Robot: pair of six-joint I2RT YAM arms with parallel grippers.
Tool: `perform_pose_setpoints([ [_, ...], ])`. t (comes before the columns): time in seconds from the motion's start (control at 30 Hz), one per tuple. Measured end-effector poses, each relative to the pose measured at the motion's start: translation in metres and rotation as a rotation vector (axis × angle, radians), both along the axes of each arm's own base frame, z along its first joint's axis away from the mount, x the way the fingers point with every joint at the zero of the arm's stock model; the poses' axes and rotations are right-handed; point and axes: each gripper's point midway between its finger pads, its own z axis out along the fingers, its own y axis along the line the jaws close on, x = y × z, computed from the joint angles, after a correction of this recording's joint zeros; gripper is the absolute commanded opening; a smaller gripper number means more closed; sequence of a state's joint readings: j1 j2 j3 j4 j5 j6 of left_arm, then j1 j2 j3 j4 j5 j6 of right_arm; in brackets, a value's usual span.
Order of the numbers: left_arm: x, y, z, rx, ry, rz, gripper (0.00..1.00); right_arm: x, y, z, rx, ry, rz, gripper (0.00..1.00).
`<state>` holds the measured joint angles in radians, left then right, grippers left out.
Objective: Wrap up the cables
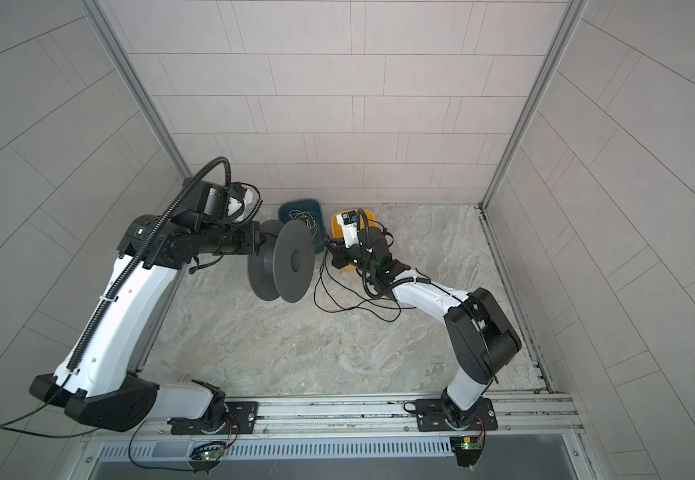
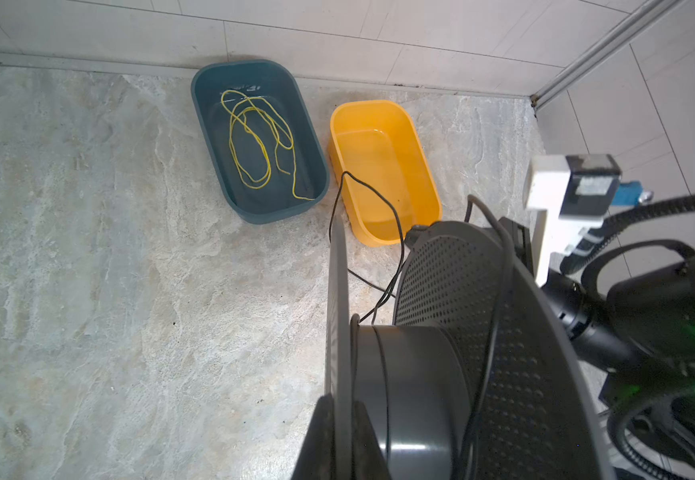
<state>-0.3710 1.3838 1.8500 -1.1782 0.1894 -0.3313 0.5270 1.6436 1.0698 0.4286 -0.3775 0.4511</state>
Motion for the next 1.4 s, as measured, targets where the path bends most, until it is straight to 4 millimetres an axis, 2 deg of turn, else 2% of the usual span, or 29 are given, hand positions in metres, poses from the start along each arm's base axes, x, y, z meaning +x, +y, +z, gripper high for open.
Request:
perform_pose_setpoints([
  [0.13,-0.004,-0.007,0.002,-0.019,0.001,-0.054,0.00,0.025,-0.038,-0.002,0.017,0.085,-0.055,0.00],
  [0.27,-0.007,-0.012,0.003,-0.048,0.014,-0.103,0.00,0.040,-0.051,0.000,0.029,0.135,-0.049,0.00],
  [0.4,-0.007,-0.013,0.005,-0.110,0.036,-0.118,0.00,0.036,-0.052,-0.023,0.000,0.226,-0.026,0.00],
  [0.53,-0.001,-0.002,0.008,-0.158,0.042,-0.078,0.00,0.028,-0.058,-0.049,-0.049,0.309,-0.026,0.00],
  [0.77,0.013,0.024,0.019,-0.226,0.015,0.027,0.00,0.022,-0.102,-0.083,-0.068,0.406,-0.111,0.00],
  [0.97,0.017,0.040,0.031,-0.284,-0.022,0.093,0.00,0.018,-0.135,-0.074,-0.062,0.395,-0.213,0.00],
  [1.13,0.019,0.046,0.034,-0.304,-0.028,0.122,0.00,0.016,-0.143,-0.061,-0.056,0.369,-0.231,0.00],
  [1.4,0.027,0.052,0.030,-0.332,-0.018,0.185,0.00,0.008,-0.146,-0.059,-0.094,0.363,-0.227,0.00],
])
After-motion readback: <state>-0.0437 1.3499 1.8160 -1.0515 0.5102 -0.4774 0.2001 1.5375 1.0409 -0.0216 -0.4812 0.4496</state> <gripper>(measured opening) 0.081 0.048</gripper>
